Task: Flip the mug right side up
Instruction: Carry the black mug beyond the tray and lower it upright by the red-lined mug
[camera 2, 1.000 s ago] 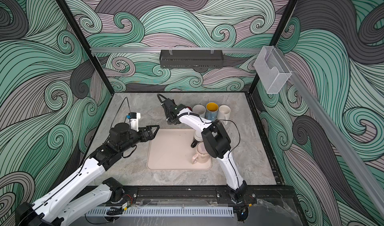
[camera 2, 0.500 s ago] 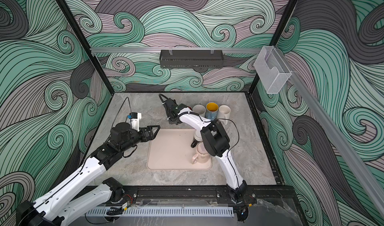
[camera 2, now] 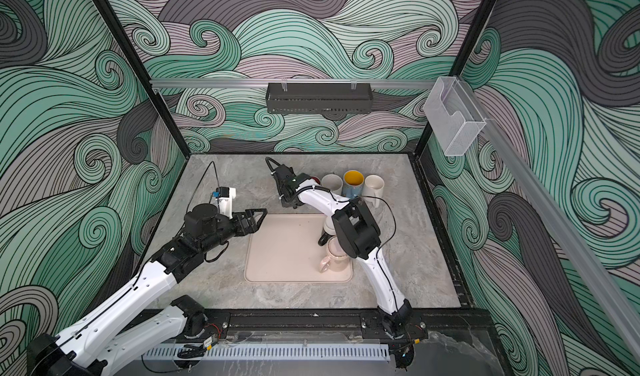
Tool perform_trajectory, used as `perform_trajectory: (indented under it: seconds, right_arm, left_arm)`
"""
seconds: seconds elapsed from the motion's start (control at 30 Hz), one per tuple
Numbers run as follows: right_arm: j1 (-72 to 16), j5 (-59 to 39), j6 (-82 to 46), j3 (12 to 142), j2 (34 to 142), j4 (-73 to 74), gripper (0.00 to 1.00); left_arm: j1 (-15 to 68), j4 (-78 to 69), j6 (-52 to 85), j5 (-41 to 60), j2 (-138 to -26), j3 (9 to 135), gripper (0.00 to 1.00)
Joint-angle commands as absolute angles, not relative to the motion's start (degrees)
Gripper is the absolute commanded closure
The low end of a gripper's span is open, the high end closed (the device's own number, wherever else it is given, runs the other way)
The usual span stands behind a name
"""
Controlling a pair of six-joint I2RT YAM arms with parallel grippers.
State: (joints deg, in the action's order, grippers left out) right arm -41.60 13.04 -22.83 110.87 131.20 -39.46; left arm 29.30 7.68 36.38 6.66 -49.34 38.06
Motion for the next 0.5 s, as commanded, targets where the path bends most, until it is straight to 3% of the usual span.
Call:
perform_trajectory:
  seconds: [0.0, 0.3, 0.47]
  right_arm:
    - [-41.1, 15.2, -23.5, 112.0, 130.8, -37.4, 1.00]
    - [-41.0, 14.8, -24.1, 111.7, 129.6, -37.4, 0.77]
    - [-41.1, 13.3, -24.1, 111.4, 128.9, -37.4, 0.54]
  left_arm:
    - [29.2, 6.6, 35.0, 7.4, -50.0, 38.1, 0.02]
    - [29.2, 6.3, 34.7, 7.5, -50.5, 38.0, 0.01]
    - [29.2, 6.5, 34.6, 7.3, -50.1, 37.7, 0.01]
